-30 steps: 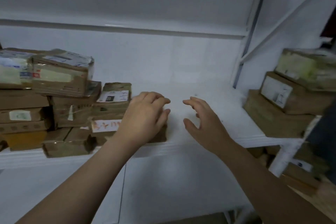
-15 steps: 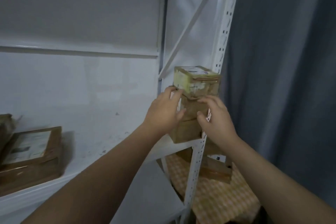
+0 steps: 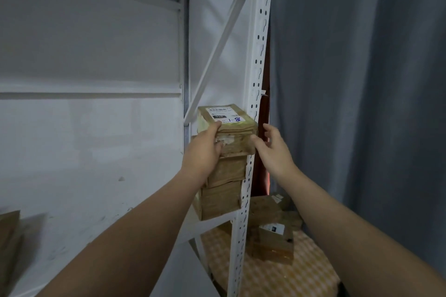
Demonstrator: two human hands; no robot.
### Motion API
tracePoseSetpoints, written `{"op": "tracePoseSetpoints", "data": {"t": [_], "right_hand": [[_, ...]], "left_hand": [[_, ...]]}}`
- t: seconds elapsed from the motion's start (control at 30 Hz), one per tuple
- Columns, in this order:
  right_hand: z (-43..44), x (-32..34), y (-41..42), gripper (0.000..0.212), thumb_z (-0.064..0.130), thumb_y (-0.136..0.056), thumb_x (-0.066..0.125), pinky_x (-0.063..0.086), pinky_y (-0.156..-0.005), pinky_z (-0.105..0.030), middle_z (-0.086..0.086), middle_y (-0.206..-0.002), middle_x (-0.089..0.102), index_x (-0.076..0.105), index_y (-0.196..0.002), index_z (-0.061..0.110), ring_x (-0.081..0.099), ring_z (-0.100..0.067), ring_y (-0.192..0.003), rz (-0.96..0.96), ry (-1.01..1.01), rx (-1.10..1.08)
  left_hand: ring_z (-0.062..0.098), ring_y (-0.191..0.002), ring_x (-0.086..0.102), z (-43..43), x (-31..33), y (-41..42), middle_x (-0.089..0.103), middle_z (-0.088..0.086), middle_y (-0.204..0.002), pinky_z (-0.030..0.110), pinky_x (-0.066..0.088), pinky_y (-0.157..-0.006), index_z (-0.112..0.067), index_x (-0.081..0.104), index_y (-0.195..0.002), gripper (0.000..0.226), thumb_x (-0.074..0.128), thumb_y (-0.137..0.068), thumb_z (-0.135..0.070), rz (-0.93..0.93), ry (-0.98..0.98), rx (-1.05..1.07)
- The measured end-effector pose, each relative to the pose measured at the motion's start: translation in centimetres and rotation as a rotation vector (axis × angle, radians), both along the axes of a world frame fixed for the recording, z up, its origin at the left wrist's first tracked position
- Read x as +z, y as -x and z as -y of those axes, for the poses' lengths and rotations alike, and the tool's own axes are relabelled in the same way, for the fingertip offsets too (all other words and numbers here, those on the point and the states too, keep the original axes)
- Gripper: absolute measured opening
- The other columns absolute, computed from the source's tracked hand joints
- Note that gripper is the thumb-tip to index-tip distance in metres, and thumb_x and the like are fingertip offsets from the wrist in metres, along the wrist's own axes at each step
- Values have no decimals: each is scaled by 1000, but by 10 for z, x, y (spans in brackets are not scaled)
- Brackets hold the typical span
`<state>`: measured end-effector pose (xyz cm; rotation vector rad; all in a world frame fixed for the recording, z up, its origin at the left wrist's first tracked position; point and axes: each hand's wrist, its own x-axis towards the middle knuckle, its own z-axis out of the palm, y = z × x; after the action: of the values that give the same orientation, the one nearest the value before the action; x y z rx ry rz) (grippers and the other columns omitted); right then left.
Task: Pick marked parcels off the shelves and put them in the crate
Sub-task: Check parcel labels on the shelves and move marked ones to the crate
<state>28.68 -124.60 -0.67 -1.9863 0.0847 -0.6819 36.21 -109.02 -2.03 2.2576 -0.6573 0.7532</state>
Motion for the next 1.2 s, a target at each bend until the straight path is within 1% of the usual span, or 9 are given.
{"op": "tracePoseSetpoints", "data": {"t": [0.07, 0.2, 0.37, 0.43, 0.5, 0.57, 0.67, 0.8, 1.2], "right_hand": [[-4, 7, -6, 60, 43, -96, 48, 41, -92, -24, -2, -145, 41, 25, -148, 22, 50, -12, -120, -50, -155, 111], [-13, 15, -16, 48, 48, -96, 45, 42, -61, -22, 14, -101, 55, 37, -137, 25, 53, 1, -82, -66, -388, 180], [-11, 14, -19, 48, 53, -92, 49, 52, -73, -32, 8, -95, 59, 39, -125, 20, 57, -3, -83, -45, -476, 179], [-9, 10, -21, 48, 52, -92, 51, 53, -81, -36, 8, -98, 59, 38, -124, 19, 58, -3, -85, -28, -473, 171], [-7, 6, -22, 48, 50, -92, 53, 53, -87, -39, 6, -104, 58, 37, -124, 17, 58, -5, -89, -4, -470, 173], [-6, 5, -21, 46, 45, -92, 56, 55, -78, -33, 3, -107, 57, 37, -121, 16, 59, -6, -88, 25, -465, 185], [-5, 2, -19, 40, 34, -91, 62, 55, -67, -24, 0, -107, 61, 38, -116, 15, 65, -5, -83, 88, -452, 206], [-2, -9, -15, 47, 26, -89, 65, 53, -90, -31, 2, -126, 54, 37, -126, 33, 60, -10, -109, 218, -329, 237], [-12, -15, 12, 53, 14, -93, 60, 53, -74, -17, 4, -128, 52, 36, -137, 32, 56, -9, -113, 314, -287, 328]], "left_hand": [[26, -110, 55, 2, -3, 2, 58, 7, -126, 36, 45, -88, -25, 36, -141, 51, 53, -94, -21, -1, 50, -23], [24, -113, 54, 3, -4, -1, 57, 7, -127, 37, 45, -93, -26, 42, -136, 43, 49, -95, -36, -55, 196, -76], [20, -99, 59, 9, 2, 1, 60, 1, -106, 44, 50, -84, -32, 48, -97, 13, 47, -94, -44, -163, 517, -186], [21, -95, 61, 9, 5, 3, 59, 3, -100, 47, 52, -82, -36, 42, -85, 16, 50, -91, -48, -190, 642, -200], [18, -93, 61, 8, 6, 7, 57, 2, -99, 39, 53, -81, -29, 40, -92, 21, 56, -91, -41, -224, 734, -220], [11, -92, 59, 7, 8, 11, 53, -3, -100, 26, 51, -77, -22, 39, -109, 31, 61, -90, -32, -247, 786, -244], [7, -101, 56, 4, 9, 17, 53, 0, -114, 24, 51, -82, -21, 41, -133, 51, 65, -88, -26, -224, 784, -266], [-3, -105, 56, -1, 6, 29, 55, -4, -125, 14, 52, -76, -17, 48, -133, 46, 62, -90, -11, -195, 823, -395], [3, -117, 53, -12, 0, 56, 56, -1, -131, 20, 52, -88, -17, 49, -129, 42, 60, -90, -5, -160, 858, -474]]}}
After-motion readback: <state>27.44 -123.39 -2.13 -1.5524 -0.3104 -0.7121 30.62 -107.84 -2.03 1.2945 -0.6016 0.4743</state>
